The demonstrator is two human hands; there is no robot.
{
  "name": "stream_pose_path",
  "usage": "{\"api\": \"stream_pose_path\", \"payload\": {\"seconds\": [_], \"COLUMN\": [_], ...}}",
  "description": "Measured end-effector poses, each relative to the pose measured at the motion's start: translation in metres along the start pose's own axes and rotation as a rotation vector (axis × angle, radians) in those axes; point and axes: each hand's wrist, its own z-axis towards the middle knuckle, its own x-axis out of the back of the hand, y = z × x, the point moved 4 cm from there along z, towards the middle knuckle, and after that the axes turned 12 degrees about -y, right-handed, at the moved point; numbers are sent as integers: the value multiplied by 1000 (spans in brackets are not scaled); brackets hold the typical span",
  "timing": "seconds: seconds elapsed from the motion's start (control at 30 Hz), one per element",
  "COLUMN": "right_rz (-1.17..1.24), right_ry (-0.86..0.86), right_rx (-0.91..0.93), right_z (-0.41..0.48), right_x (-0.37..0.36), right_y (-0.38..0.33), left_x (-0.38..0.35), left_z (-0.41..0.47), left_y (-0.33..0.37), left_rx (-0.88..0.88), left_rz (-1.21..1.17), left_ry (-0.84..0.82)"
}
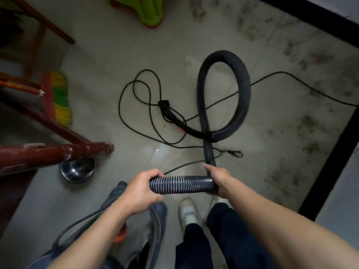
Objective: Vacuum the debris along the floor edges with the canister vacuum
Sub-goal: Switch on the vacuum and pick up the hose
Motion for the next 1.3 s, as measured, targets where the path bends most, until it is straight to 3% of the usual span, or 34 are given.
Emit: {"api": "stream_pose_path", "payload": {"seconds": [0.13, 0.27, 0.43, 0.53, 0.67, 0.8, 1.0, 1.17, 1.3], "right_rz": [600, 789, 688, 559, 699, 860, 706, 561, 716], "right_ry": [-162, -207, -222, -277, -387, -289, -235, -475, -516], "right_rx": [73, 195, 385, 450, 489, 549, 659, 720, 690], "right_z": [-5, -42, -108, -149, -188, -202, -242, -298, -340], "right_x": [-8, 14, -7, -26, -23, -13, -48, -71, -57], "right_y": [-25, -77, -117, -127, -139, -161, -186, -200, -231], "left_x": [21, 31, 35, 51, 66, 77, 89, 97, 113], "left_z": [-15, -18, -27, -38, -68, -98, -116, -138, -174], "left_y": [-7, -6, 25, 59, 79, 61, 87, 136, 118], "left_rx": [-51, -38, -29, -146, -214, -177, -188, -359, -302], "left_rz": [-85, -54, 45, -23, 33, 22, 20, -71, -78], "left_ry": [80, 55, 103, 201, 136, 121, 260, 280, 206]}}
